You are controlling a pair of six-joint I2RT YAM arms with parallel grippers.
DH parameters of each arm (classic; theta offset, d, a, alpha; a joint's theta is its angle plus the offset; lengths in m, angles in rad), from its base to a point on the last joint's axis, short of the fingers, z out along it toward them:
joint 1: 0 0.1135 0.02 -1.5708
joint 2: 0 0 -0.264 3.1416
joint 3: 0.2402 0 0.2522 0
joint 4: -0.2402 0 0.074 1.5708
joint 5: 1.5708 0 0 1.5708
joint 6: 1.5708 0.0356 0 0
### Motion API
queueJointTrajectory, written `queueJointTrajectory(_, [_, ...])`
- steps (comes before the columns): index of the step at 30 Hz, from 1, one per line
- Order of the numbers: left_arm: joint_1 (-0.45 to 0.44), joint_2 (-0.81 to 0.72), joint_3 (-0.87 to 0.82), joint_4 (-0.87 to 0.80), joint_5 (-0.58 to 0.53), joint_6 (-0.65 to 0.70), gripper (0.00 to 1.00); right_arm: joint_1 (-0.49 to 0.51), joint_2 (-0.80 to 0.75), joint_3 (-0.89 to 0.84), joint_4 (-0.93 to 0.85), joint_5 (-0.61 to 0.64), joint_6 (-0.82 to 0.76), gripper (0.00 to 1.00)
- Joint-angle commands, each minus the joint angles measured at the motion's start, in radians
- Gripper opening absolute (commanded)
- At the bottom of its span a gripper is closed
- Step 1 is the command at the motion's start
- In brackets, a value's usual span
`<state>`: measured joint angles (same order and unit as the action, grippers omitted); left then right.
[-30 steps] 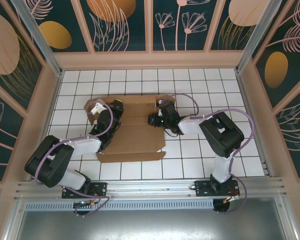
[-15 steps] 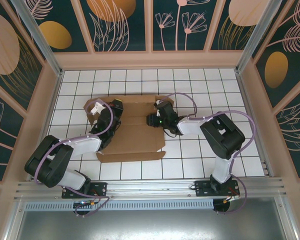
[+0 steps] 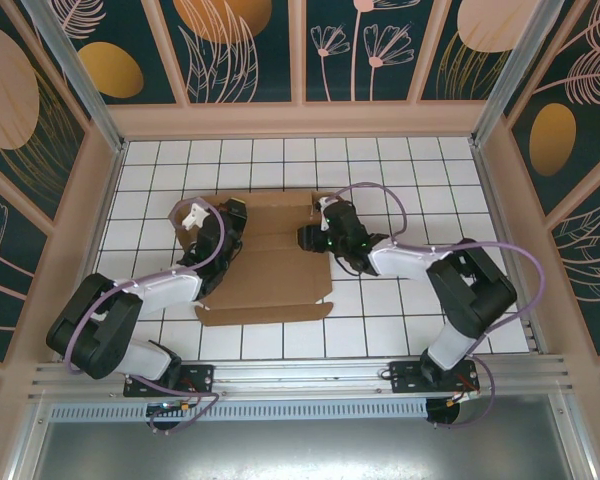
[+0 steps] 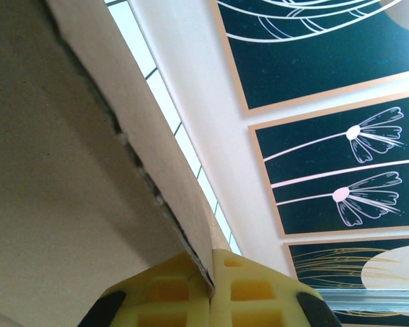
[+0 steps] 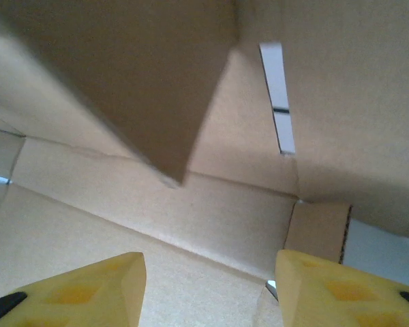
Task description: Fold the paper box
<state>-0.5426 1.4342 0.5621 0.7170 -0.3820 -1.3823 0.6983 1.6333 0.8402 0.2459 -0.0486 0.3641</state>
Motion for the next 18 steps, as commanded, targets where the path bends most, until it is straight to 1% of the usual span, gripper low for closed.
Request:
queueJointTrajectory(1, [-0.006, -0.003, 0.023, -0.048, -0.005, 0.008, 0.00, -0.010, -0.081, -0.020, -0.003, 0.035, -0.055, 0.52])
queueJointTrajectory(4, [-0.006, -0.003, 0.011, -0.038, -0.021, 0.025, 0.00, -0.013, -0.173, -0.019, -0.018, 0.015, -0.107, 0.51])
queueJointTrajectory(6, [-0.006, -0.005, -0.001, -0.015, -0.023, 0.040, 0.00, -0.022, -0.258, -0.025, -0.031, 0.045, -0.135, 0.49])
queueJointTrajectory(9, [-0.006, 0.002, -0.004, -0.005, -0.019, 0.054, 0.00, -0.098, -0.375, -0.041, -0.049, 0.059, -0.129, 0.44])
queueJointTrajectory(11, [-0.006, 0.005, -0.004, 0.000, -0.017, 0.054, 0.00, -0.179, -0.415, -0.051, -0.074, 0.103, -0.098, 0.38])
queueJointTrajectory(14, [-0.006, 0.006, 0.001, 0.003, -0.017, 0.054, 0.00, -0.306, -0.384, -0.047, -0.123, 0.101, -0.049, 0.32])
queueJointTrajectory(15, [-0.006, 0.009, 0.002, 0.002, -0.015, 0.056, 0.00, -0.331, -0.363, -0.048, -0.123, 0.101, -0.046, 0.30])
queueJointTrajectory(16, [-0.006, 0.008, 0.003, 0.002, -0.015, 0.055, 0.00, -0.352, -0.334, -0.051, -0.112, 0.091, -0.056, 0.31])
queueJointTrajectory(18, [-0.005, 0.011, 0.004, -0.001, -0.014, 0.052, 0.00, -0.367, -0.260, -0.067, -0.052, 0.069, -0.139, 0.35])
